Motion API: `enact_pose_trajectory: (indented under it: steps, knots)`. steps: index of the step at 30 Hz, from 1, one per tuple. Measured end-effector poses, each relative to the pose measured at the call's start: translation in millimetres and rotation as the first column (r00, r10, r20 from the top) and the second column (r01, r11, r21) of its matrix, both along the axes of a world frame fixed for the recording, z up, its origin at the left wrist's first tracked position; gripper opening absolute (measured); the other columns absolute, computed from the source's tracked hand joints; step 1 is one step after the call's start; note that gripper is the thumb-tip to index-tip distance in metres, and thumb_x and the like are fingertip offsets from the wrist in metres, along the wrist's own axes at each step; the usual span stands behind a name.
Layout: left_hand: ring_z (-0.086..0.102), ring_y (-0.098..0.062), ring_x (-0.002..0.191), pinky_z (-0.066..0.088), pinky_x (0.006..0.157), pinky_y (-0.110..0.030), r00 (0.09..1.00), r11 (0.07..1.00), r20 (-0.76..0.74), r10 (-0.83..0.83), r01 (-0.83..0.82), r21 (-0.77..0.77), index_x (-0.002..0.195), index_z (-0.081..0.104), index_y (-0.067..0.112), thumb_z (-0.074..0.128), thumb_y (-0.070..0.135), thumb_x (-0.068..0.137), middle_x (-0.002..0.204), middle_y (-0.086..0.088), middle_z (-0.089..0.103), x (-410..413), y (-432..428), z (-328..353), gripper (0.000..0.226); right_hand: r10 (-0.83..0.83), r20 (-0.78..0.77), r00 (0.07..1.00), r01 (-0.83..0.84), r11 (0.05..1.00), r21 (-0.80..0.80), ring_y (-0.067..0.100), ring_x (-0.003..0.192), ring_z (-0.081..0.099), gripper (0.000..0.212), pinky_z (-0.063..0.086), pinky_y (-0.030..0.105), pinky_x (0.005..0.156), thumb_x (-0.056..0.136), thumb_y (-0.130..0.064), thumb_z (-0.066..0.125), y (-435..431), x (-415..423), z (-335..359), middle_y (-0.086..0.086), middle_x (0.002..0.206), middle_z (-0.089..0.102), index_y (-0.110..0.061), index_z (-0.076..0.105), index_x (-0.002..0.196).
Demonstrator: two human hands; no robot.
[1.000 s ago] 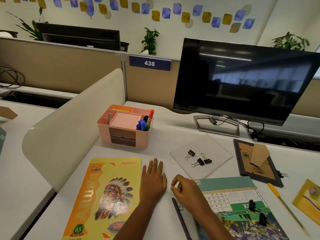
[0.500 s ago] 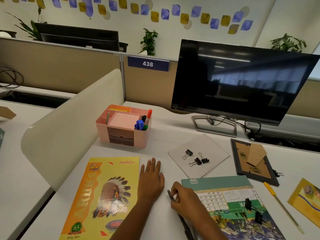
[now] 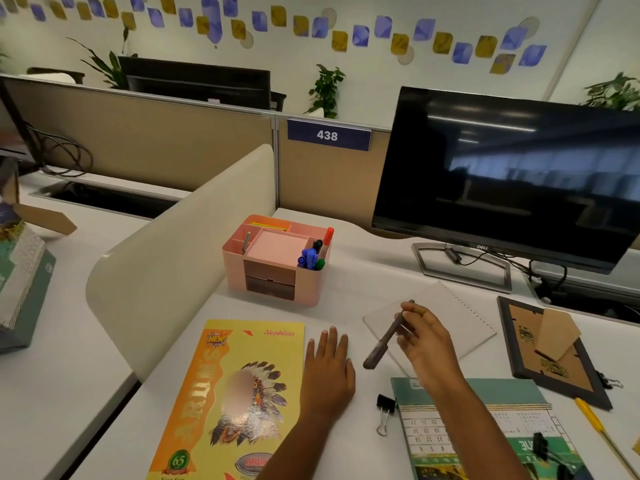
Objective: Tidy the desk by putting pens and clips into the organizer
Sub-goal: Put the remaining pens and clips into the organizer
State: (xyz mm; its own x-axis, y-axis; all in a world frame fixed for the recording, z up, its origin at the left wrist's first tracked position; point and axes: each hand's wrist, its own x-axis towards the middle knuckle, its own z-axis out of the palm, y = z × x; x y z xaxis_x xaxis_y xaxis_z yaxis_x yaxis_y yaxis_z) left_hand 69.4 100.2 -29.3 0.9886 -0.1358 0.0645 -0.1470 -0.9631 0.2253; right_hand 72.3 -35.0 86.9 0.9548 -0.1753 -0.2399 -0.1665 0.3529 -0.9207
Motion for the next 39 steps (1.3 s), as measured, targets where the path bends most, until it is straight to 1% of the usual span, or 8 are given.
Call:
enact_pose_trajectory:
  steps: [4, 12, 16, 21, 26, 29, 36, 39]
  knots:
    - [0.066, -0.020, 0.105, 0.019, 0.104, -0.034, 1.000, 0.999, -0.004, -0.005, 0.005, -0.035, 0.106, 0.070, 0.018, 0.035, 0.032, 0.077, 0.114, -0.005, 0.068, 0, -1, 1, 0.048, 0.033, -0.182, 0.983, 0.047, 0.908, 0.416, 0.014, 0.072, 0.051, 0.025, 0.050, 0.012, 0.043, 0.094, 0.002, 0.033, 14, 10, -9, 0.012, 0.083, 0.054, -0.004, 0.057, 0.094]
    - [0.062, -0.022, 0.111, 0.023, 0.103, -0.036, 0.999, 0.993, 0.039, -0.001, 0.005, -0.122, 0.124, 0.050, 0.016, 0.036, 0.030, 0.078, 0.121, -0.007, 0.065, 1, -2, -3, 0.050, 0.217, -0.156, 0.964, -0.139, 0.904, 0.405, 0.020, 0.077, 0.055, 0.023, 0.055, 0.016, 0.047, 0.088, 0.013, 0.039, 53, 13, -8, 0.014, 0.082, 0.053, 0.000, 0.054, 0.101]
    - [0.056, -0.024, 0.119, 0.006, 0.111, -0.037, 0.999, 0.997, 0.052, -0.007, 0.011, -0.078, 0.122, 0.060, 0.016, 0.037, 0.031, 0.081, 0.126, -0.007, 0.062, 4, 0, -9, 0.050, 0.288, -0.133, 0.948, -0.255, 0.941, 0.221, 0.017, 0.074, 0.059, 0.015, 0.056, 0.016, 0.053, 0.092, -0.013, 0.047, 78, 19, 5, 0.010, 0.080, 0.057, -0.004, 0.058, 0.086]
    - [0.061, -0.017, 0.113, 0.042, 0.101, -0.038, 0.999, 0.994, 0.047, -0.011, 0.016, -0.111, 0.114, 0.062, 0.021, 0.039, 0.036, 0.077, 0.119, -0.001, 0.066, 9, -1, -6, 0.045, 0.370, -0.116, 0.922, -0.387, 0.897, -0.213, 0.009, 0.058, 0.045, 0.033, 0.043, 0.012, 0.047, 0.095, -0.029, 0.039, 112, 42, 29, 0.001, 0.068, 0.046, -0.005, 0.060, 0.100]
    - [0.062, -0.020, 0.111, 0.007, 0.108, -0.035, 0.999, 0.994, 0.031, -0.017, 0.020, -0.107, 0.112, 0.067, 0.021, 0.038, 0.035, 0.074, 0.118, -0.003, 0.066, 14, -3, -6, 0.049, 0.384, 0.019, 0.923, -0.308, 0.768, -0.562, 0.009, 0.064, 0.055, 0.029, 0.053, 0.024, 0.068, 0.090, -0.022, 0.053, 147, 81, 50, -0.001, 0.075, 0.057, -0.001, 0.058, 0.109]
    - [0.063, -0.020, 0.109, 0.003, 0.109, -0.035, 0.999, 0.997, 0.001, -0.036, 0.036, -0.073, 0.110, 0.068, 0.020, 0.038, 0.035, 0.071, 0.117, -0.003, 0.067, 16, -2, -2, 0.051, 0.331, 0.082, 0.940, -0.220, 0.770, -0.598, 0.016, 0.073, 0.060, 0.028, 0.054, 0.034, 0.084, 0.090, -0.021, 0.053, 165, 104, 60, 0.006, 0.085, 0.061, 0.001, 0.058, 0.107]
    - [0.059, -0.019, 0.116, 0.037, 0.104, -0.042, 0.998, 0.998, 0.011, -0.063, 0.063, 0.011, 0.117, 0.064, 0.027, 0.049, 0.051, 0.071, 0.124, 0.002, 0.064, 26, -7, -19, 0.054, 0.260, 0.128, 0.957, -0.130, 0.780, -0.612, 0.025, 0.077, 0.064, 0.026, 0.053, 0.032, 0.079, 0.091, -0.018, 0.049, 196, 150, 57, 0.018, 0.102, 0.067, 0.002, 0.056, 0.107]
    - [0.060, -0.016, 0.114, 0.033, 0.106, -0.043, 0.995, 0.994, -0.009, -0.100, 0.101, 0.031, 0.115, 0.065, 0.028, 0.052, 0.055, 0.071, 0.120, 0.004, 0.065, 26, -5, -15, 0.053, 0.295, 0.074, 0.953, -0.182, 0.747, -0.639, 0.027, 0.079, 0.064, 0.024, 0.055, 0.035, 0.082, 0.089, -0.013, 0.051, 206, 162, 46, 0.022, 0.105, 0.066, 0.003, 0.056, 0.107]
